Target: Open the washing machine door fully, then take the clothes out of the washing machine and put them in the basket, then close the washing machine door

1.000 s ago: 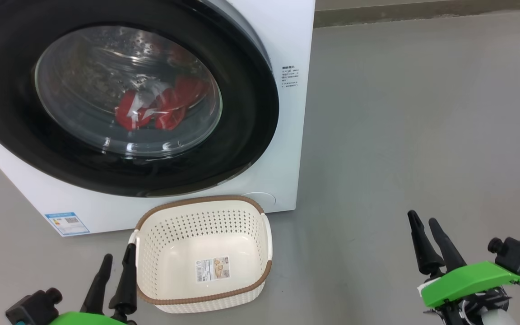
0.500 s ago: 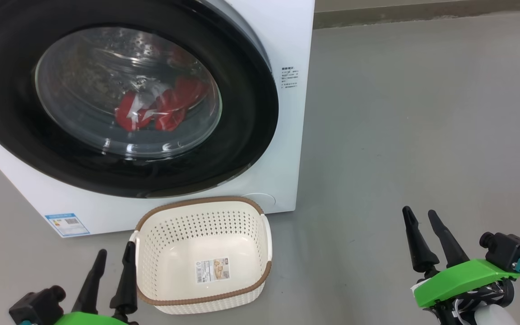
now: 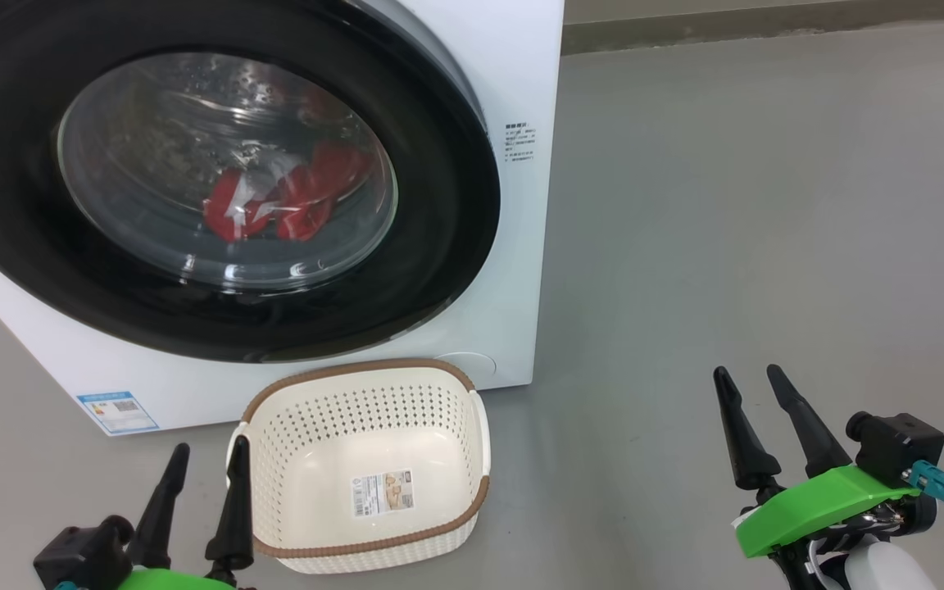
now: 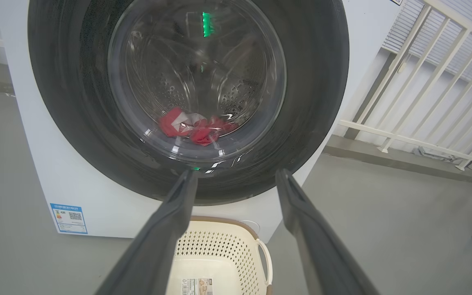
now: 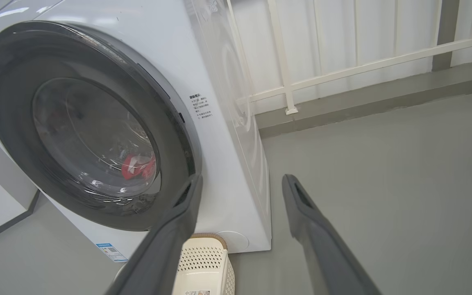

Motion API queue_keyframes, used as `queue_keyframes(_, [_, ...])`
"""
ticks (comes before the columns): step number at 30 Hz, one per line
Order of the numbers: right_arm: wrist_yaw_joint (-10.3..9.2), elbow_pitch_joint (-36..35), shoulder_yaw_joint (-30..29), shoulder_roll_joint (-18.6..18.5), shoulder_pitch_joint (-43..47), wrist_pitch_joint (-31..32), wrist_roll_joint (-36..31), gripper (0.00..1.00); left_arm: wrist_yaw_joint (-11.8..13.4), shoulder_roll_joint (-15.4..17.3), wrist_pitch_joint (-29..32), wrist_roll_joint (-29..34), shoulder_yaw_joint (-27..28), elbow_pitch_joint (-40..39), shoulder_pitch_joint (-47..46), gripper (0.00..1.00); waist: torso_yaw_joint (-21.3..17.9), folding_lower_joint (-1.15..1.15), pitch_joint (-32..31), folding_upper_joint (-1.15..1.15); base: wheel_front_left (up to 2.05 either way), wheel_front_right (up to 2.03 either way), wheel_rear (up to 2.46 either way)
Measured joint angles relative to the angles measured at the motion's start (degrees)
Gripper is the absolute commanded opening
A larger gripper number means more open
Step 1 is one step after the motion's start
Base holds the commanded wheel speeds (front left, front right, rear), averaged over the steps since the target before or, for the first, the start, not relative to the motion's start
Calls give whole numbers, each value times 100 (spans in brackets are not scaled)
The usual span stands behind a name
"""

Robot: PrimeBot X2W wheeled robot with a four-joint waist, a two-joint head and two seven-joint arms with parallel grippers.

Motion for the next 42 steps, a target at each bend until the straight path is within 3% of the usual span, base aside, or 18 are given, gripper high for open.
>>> queue_keyframes(27, [7, 93, 277, -124, -87, -433, -1846, 100, -53, -14, -434, 1385, 64, 254, -110, 100, 39, 0, -147, 0, 0, 0, 0])
queue_keyframes(41, [8, 116, 296, -123, -87, -433, -1907, 100, -54, -14, -433, 1390, 34, 318, -110, 100, 66, 0, -125, 0, 0, 0, 0])
queue_keyframes(42, [8, 118, 292, -123, -87, -434, -1923, 76, -54, -14, -433, 1372, 30, 318, -110, 100, 70, 0, -116, 0, 0, 0, 0])
